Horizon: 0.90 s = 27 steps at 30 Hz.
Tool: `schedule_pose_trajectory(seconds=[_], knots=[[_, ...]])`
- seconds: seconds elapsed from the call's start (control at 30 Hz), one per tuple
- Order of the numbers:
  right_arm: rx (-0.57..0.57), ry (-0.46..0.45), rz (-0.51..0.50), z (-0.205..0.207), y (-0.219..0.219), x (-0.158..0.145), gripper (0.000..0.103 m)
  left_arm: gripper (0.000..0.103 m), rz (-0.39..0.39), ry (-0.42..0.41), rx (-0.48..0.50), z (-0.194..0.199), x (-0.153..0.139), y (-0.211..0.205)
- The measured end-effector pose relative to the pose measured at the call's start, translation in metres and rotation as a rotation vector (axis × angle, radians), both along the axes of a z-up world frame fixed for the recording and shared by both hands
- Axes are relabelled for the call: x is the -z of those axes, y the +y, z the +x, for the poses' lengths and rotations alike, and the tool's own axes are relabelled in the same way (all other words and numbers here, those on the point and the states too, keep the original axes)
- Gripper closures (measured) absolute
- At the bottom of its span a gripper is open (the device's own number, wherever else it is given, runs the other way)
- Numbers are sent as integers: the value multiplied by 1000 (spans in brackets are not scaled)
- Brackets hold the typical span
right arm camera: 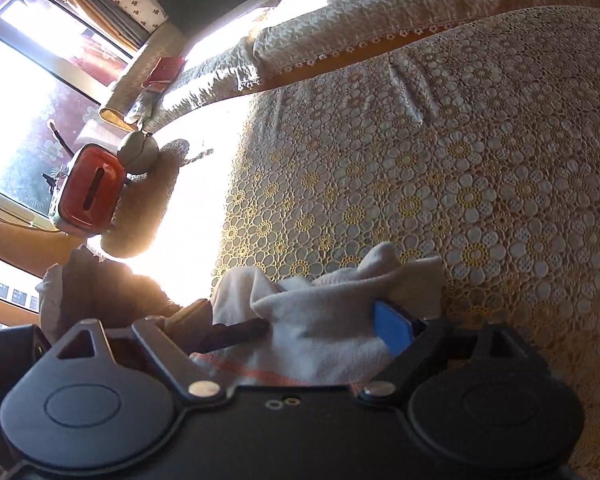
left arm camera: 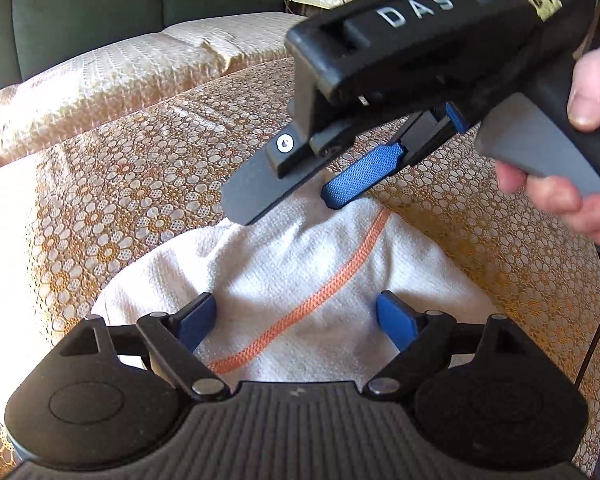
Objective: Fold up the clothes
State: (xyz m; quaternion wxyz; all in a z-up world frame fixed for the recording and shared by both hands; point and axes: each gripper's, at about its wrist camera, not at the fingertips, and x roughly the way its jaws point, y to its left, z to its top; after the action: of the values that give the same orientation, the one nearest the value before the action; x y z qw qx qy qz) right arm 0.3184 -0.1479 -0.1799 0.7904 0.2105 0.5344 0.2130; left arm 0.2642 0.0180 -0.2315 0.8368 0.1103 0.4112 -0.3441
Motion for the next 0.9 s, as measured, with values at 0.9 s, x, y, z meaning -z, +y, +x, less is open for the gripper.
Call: schedule_pose_trajectory(seconds=[0.9], knots=[[-391, -138, -419, -86, 32, -3, 0, 4, 126, -13, -120, -71, 1, 41]])
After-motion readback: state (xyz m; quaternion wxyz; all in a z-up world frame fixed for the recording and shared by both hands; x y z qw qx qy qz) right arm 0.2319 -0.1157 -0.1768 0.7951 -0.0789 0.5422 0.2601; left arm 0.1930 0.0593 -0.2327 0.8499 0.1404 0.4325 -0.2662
